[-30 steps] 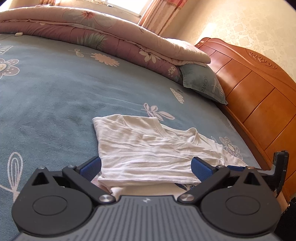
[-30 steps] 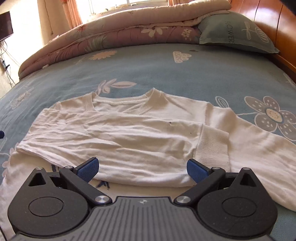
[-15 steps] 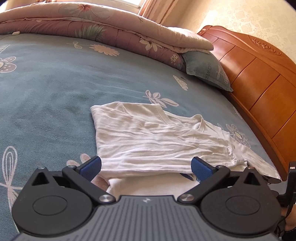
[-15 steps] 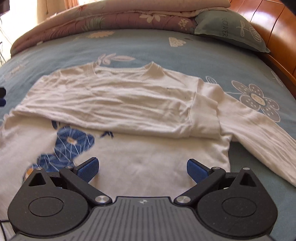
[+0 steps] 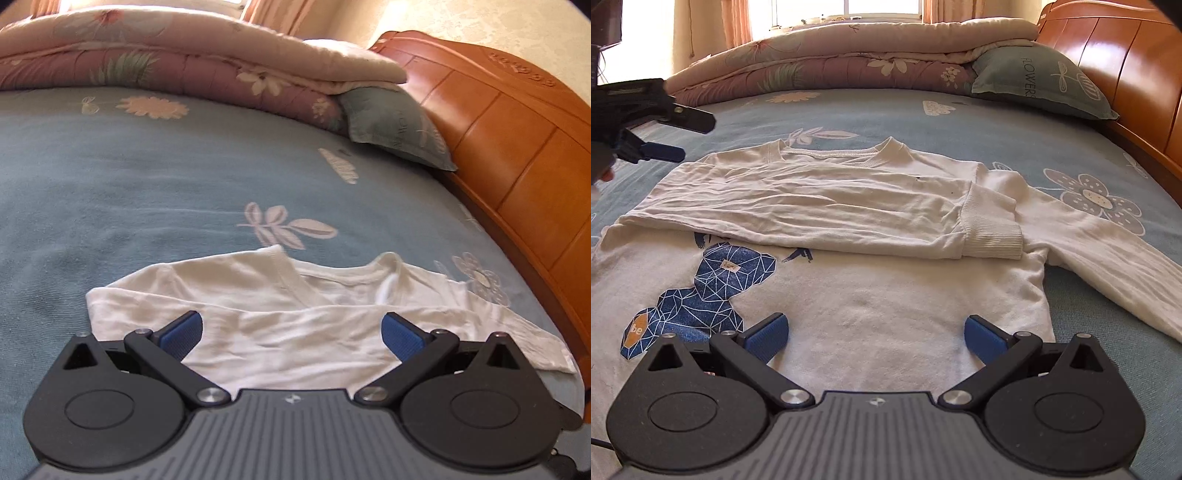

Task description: Fold clothes

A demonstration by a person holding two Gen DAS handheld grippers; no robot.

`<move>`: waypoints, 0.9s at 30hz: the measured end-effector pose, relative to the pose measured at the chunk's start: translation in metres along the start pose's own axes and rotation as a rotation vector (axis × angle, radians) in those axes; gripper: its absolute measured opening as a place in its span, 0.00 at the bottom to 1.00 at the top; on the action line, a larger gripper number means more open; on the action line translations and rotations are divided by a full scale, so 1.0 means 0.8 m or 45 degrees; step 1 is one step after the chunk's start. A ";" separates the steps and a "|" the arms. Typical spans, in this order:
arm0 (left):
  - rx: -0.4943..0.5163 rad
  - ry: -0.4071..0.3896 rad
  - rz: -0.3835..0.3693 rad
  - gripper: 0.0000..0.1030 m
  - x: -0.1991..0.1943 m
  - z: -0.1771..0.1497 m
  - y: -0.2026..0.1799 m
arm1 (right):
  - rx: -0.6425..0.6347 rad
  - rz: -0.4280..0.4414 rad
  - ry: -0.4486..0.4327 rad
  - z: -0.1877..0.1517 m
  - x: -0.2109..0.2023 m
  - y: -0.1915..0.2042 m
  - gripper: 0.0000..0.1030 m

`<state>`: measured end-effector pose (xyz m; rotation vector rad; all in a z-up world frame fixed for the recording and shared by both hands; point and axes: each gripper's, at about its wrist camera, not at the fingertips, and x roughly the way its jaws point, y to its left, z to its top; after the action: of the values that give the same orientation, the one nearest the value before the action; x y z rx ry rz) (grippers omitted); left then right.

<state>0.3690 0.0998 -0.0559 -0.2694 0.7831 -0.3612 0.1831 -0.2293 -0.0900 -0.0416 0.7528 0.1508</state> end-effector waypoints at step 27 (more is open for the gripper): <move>0.271 0.179 0.004 0.99 -0.168 -0.051 -0.145 | 0.015 0.029 -0.001 -0.001 -0.012 -0.003 1.00</move>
<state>0.2267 0.0462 0.0444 -0.0436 0.8757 -0.4604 0.1762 -0.2331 -0.0843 -0.0220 0.7533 0.1680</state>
